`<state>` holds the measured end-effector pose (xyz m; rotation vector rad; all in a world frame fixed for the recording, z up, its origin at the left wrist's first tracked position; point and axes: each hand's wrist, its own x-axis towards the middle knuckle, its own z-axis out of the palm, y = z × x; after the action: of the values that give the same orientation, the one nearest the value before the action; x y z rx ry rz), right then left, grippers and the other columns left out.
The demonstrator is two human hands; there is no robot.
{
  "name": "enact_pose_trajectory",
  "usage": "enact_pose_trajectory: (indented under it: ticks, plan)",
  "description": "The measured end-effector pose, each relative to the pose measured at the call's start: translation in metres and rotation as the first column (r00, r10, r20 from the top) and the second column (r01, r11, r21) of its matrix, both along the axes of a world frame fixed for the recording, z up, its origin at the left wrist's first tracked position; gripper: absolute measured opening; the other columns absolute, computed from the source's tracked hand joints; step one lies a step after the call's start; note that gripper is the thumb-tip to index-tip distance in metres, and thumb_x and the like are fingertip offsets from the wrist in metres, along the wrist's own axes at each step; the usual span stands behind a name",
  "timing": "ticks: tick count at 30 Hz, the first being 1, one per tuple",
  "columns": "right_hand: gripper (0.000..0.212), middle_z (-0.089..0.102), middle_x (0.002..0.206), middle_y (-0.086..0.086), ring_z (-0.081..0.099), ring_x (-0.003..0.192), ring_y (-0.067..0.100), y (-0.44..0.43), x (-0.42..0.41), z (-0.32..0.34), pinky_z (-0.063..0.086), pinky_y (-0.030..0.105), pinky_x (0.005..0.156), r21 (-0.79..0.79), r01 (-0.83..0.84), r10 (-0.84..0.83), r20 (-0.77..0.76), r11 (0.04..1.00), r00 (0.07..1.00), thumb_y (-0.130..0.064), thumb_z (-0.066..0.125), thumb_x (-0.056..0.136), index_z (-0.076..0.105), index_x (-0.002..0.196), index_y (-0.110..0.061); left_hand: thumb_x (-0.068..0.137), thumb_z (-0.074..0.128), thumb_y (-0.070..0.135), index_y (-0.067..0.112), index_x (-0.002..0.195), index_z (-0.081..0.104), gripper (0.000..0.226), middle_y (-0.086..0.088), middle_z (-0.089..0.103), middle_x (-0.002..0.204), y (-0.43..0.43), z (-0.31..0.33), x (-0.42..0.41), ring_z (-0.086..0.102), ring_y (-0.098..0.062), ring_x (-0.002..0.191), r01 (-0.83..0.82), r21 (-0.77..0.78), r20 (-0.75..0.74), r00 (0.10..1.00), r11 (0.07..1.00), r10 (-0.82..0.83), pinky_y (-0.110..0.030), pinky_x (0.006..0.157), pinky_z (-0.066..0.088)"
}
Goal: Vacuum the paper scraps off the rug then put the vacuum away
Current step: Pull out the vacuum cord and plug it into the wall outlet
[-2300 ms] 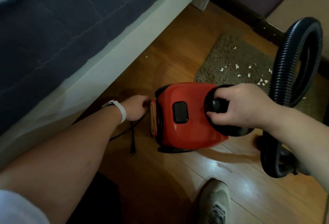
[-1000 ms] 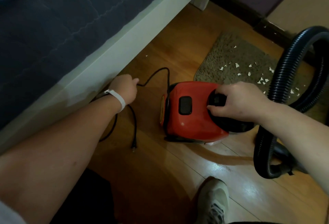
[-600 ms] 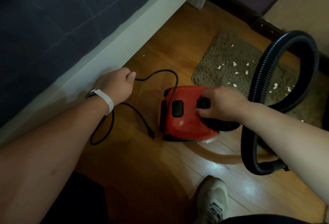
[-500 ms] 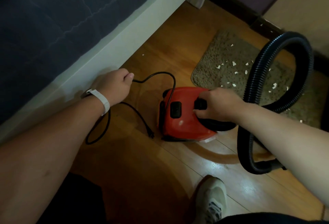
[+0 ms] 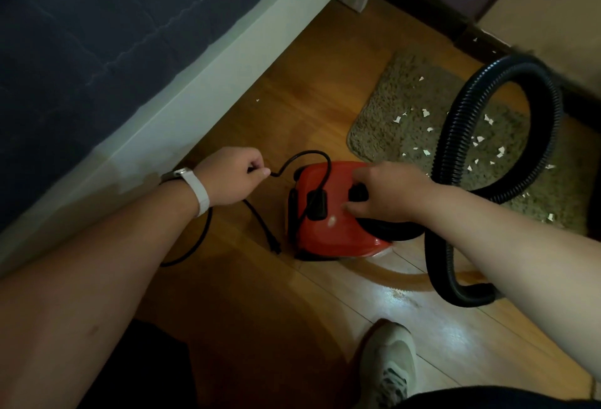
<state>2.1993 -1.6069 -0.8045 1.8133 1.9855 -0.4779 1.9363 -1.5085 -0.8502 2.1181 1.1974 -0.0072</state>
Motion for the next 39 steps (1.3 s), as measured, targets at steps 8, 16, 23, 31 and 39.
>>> enact_pose_trajectory:
  ticks: [8,16,23,31,39]
  plan:
    - [0.066,0.051,0.128,0.002,0.051,0.116,0.025,0.014,-0.042,-0.017,0.046,0.04,0.094,0.203,-0.101,0.166,-0.337,0.974,0.927,-0.052,0.062,0.089,0.042,0.143,-0.02,0.095,0.061,0.029,0.022,0.093,0.067,0.01,0.009,0.065,0.089,-0.008,0.015,-0.009,0.059,-0.006,0.087,0.008,-0.099,0.112,0.994,0.995,0.003,-0.028,0.078,0.048]
    - [0.026,0.048,0.067,-0.011,0.048,0.06,0.01,0.042,-0.095,-0.025,0.042,0.037,0.06,0.232,-0.177,0.282,-0.584,0.957,0.761,-0.03,0.054,0.101,0.055,0.079,-0.016,0.093,0.065,0.023,0.029,0.089,0.065,0.007,0.009,0.07,0.078,-0.024,0.035,-0.029,0.063,0.001,0.069,-0.097,-0.265,0.222,0.962,0.959,0.159,-0.02,0.066,0.046]
    - [0.028,0.057,0.079,0.002,0.055,0.077,0.021,0.049,-0.093,-0.045,0.048,0.045,0.074,0.114,-0.184,0.216,-0.484,0.976,0.848,-0.034,0.046,0.104,0.063,0.091,-0.015,0.091,0.065,0.029,0.024,0.114,0.055,0.026,0.005,0.055,0.109,-0.036,-0.003,-0.058,0.056,-0.011,0.096,-0.228,-0.032,0.058,0.972,0.973,0.229,-0.029,0.083,0.049]
    - [0.019,0.06,0.092,0.004,0.059,0.086,0.024,0.059,-0.096,-0.067,0.051,0.045,0.078,-0.038,-0.225,0.198,-0.351,0.974,0.915,-0.033,0.051,0.1,0.056,0.087,-0.019,0.081,0.054,0.028,0.01,0.096,0.057,0.023,-0.012,0.057,0.092,-0.06,-0.043,-0.045,0.056,-0.029,0.079,0.312,0.567,-0.119,0.947,0.762,-0.299,-0.038,0.062,0.049]
    - [0.024,0.06,0.087,0.0,0.06,0.08,0.021,0.068,-0.096,-0.081,0.047,0.034,0.063,-0.123,-0.262,0.216,-0.298,0.957,0.93,-0.033,0.048,0.102,0.065,0.105,-0.016,0.098,0.044,0.017,0.01,0.126,0.056,0.031,-0.009,0.054,0.124,-0.076,-0.116,-0.023,0.054,-0.027,0.106,0.514,0.05,-0.314,0.822,0.856,-0.475,-0.035,0.079,0.043]
